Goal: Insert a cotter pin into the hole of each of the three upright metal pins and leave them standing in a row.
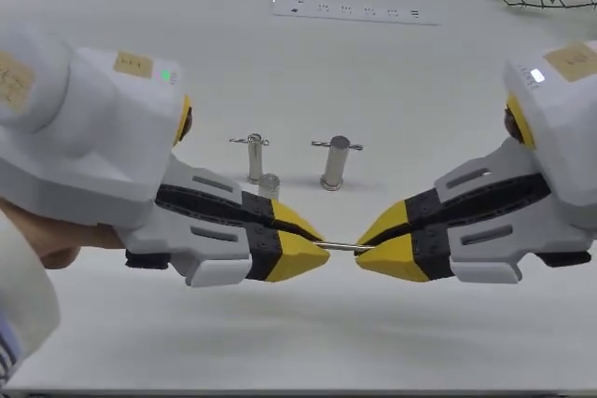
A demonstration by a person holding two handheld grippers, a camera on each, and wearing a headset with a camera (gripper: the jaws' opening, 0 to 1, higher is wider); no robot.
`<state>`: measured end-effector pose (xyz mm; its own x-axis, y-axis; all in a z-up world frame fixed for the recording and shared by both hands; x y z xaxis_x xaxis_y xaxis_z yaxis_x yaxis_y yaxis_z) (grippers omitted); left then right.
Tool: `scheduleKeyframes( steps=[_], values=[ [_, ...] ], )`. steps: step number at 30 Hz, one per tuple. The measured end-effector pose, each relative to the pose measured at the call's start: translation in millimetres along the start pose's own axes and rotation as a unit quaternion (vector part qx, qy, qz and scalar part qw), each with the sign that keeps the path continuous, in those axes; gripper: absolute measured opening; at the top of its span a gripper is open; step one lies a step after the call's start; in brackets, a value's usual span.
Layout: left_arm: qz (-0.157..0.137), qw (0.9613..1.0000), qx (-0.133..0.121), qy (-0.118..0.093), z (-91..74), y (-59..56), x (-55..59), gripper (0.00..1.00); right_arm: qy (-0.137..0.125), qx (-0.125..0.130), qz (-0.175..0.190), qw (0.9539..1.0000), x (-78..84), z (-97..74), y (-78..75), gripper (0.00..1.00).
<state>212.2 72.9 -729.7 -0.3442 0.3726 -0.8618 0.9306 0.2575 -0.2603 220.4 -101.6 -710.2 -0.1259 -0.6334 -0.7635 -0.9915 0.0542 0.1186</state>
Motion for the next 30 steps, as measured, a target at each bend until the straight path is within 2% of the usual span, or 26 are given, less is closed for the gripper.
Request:
scheduleKeyframes(
  steps=[3, 5, 8, 11, 13, 15, 19, 30],
  values=[
    [0.003, 0.9999, -0.012, 0.004, -3.2, 3.4, 5.5, 0.05, 0.002, 0.004, 0.002, 1.0000, -1.7, 1.5, -3.3, 0.03],
    [-0.006, 0.9998, -0.017, 0.009, -6.7, 6.8, 10.0, 0.06, 0.005, 0.007, 0.003, 1.0000, -2.0, 2.9, -6.0, 0.03],
    [0.002, 0.9987, -0.045, 0.024, -12.8, 15.0, 18.7, 0.08, 0.014, 0.012, 0.008, 0.9998, -0.8, 6.4, -11.1, 0.03],
    [-0.005, 0.9982, -0.055, 0.025, -18.3, 19.8, 23.3, 0.12, 0.025, 0.019, 0.014, 0.9994, -0.3, 8.8, -15.6, 0.03],
    [-0.001, 0.9977, -0.064, 0.023, -22.1, 23.2, 25.6, 0.13, 0.029, 0.023, 0.017, 0.9992, -0.6, 9.9, -19.1, 0.03],
    [0.002, 0.9963, -0.080, 0.030, -24.8, 28.4, 28.8, 0.14, 0.033, 0.026, 0.017, 0.9990, -1.2, 11.1, -22.7, 0.03],
    [-0.003, 0.9951, -0.093, 0.035, -27.9, 36.1, 33.7, 0.20, 0.040, 0.028, 0.015, 0.9987, -1.8, 12.8, -29.4, 0.03],
    [-0.024, 0.9911, -0.128, 0.029, -27.8, 55.3, 42.5, 0.23, 0.057, 0.039, 0.008, 0.9976, -1.8, 18.1, -49.9, 0.03]
  ],
)
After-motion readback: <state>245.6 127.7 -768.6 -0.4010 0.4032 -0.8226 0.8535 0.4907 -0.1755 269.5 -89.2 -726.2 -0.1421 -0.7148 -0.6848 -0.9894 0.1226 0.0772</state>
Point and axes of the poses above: the centre of the closed fingertips' face, and the gripper's own axes: z roughly forward along the fingers, y roughly to its left, x roughly out of its underside, the point moved 10 cm from there along -z, roughly backward along the fingers
